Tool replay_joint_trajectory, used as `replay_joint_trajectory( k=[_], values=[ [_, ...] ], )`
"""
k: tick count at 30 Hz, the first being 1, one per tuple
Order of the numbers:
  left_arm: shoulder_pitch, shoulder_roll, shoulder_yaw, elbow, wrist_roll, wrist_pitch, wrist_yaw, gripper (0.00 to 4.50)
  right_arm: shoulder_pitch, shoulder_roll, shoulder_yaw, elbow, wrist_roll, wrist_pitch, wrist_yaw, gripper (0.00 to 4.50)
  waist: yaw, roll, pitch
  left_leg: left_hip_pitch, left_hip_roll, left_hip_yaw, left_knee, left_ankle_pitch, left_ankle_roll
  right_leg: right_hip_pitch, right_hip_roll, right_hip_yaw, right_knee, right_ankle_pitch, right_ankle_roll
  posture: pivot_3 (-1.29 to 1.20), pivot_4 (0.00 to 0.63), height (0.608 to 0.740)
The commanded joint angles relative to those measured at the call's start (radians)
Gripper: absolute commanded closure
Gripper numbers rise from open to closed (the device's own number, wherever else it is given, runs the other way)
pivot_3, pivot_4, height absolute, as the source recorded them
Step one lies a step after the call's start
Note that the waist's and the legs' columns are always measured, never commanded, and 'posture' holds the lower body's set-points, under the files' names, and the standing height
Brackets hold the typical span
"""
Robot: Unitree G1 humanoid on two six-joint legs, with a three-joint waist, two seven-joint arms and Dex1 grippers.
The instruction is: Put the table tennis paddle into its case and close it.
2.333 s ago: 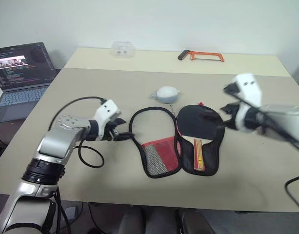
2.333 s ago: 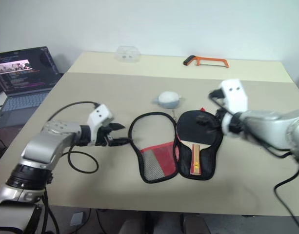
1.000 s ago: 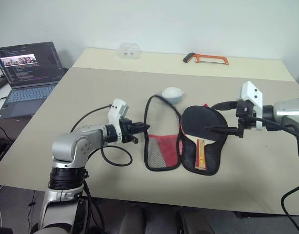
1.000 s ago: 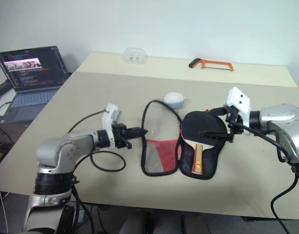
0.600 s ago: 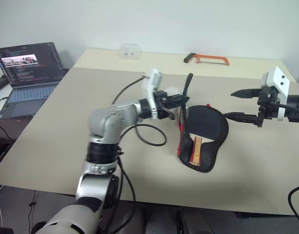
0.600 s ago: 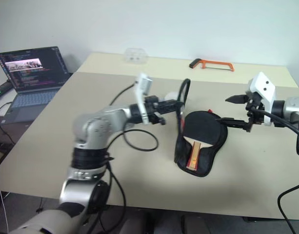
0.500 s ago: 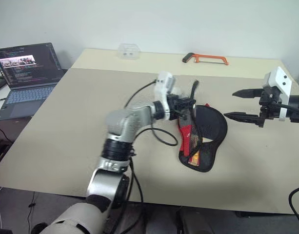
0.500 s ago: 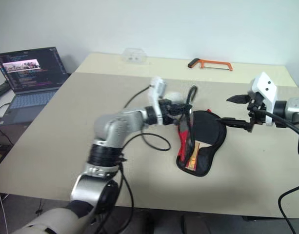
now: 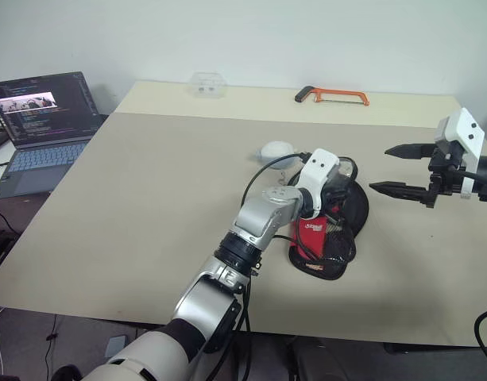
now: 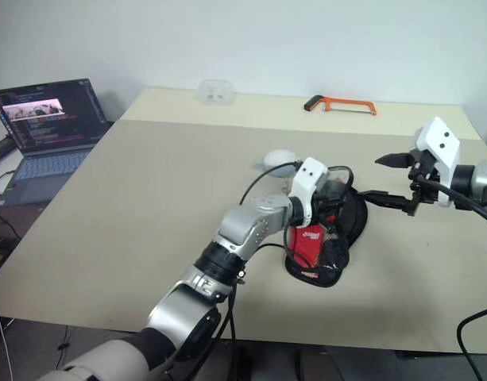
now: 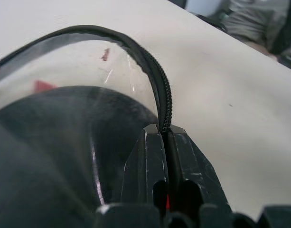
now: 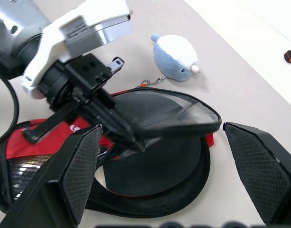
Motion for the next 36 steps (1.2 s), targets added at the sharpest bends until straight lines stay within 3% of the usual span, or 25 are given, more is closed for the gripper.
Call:
replay_joint_trajectory(
  k=[1,6,18,21,31,36],
  values=[
    [0.022,-0.02,-0.06,-0.111,-0.006,0.022,-0.071,4.48,-0.012,0.002,-0.018,-0.009,-0.012,-0.012,-0.006,0.0,0.0,0.0,0.0,0.0,0.0,0.0,0.0,0.0,0.0,0.0,0.0,0.0,0.0,0.0,0.0,0.0,0.15,0.74],
    [0.041,-0.018,-0.094,-0.158,-0.007,0.089,-0.101,4.48,-0.02,0.013,-0.007,0.003,-0.027,-0.018,-0.003,0.0,0.001,0.0,0.0,0.0,0.0,0.0,0.0,0.0,0.0,0.0,0.0,0.0,0.0,0.0,0.0,0.0,0.15,0.74],
    [0.019,-0.039,-0.081,-0.014,0.091,0.077,0.012,4.48,-0.029,0.041,0.001,-0.007,-0.04,-0.004,-0.011,0.0,-0.001,0.0,0.0,0.001,0.0,0.0,0.0,0.0,0.0,0.001,0.0,0.001,-0.001,0.0,0.0,0.0,0.15,0.74],
    [0.018,-0.04,-0.057,0.003,0.101,0.05,0.051,3.79,-0.025,0.048,0.004,-0.013,-0.04,-0.004,-0.016,0.0,-0.001,0.0,0.0,0.002,0.0,0.0,-0.001,0.0,0.0,0.001,0.0,0.001,0.0,0.0,0.0,0.0,0.15,0.74],
    [0.004,-0.031,-0.061,0.012,0.146,0.008,0.058,0.13,-0.041,0.058,0.022,-0.001,-0.048,-0.007,-0.013,0.0,-0.001,0.0,0.0,0.002,0.0,0.001,-0.001,0.0,0.0,0.001,0.0,0.001,0.0,0.0,0.0,0.0,0.15,0.74],
    [0.017,0.024,-0.055,-0.14,0.096,0.054,-0.04,0.02,-0.014,0.02,-0.024,0.034,0.0,0.123,-0.013,0.0,0.0,0.0,0.0,0.002,0.0,0.001,-0.001,0.0,0.0,0.001,0.0,0.001,0.0,0.0,0.0,0.0,0.15,0.74]
  ],
)
